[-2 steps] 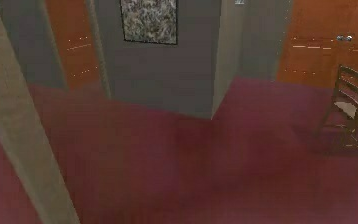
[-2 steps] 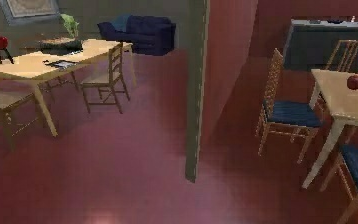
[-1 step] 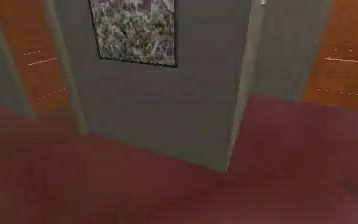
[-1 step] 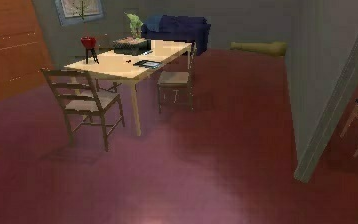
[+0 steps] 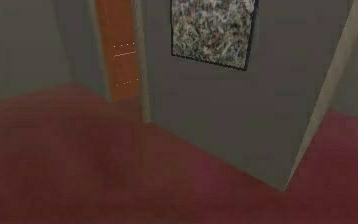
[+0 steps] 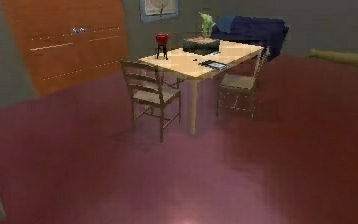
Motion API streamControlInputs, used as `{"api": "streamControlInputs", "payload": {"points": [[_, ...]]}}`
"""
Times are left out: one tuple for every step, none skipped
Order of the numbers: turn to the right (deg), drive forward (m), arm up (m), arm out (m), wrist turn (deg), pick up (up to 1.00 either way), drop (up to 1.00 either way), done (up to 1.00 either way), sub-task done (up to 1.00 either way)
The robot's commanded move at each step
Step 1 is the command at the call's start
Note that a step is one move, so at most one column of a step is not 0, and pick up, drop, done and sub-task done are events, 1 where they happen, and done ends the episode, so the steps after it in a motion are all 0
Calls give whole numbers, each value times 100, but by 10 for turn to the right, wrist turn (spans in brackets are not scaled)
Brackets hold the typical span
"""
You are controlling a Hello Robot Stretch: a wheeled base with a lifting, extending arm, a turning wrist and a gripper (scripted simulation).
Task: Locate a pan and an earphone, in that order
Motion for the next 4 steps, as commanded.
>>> {"api": "streamControlInputs", "payload": {"points": [[0,10,0,0,0,0,0,0,0],[-240,0,0,0,0,0,0,0,0],[0,100,0,0,0,0,0,0,0],[0,100,0,0,0,0,0,0,0]]}}
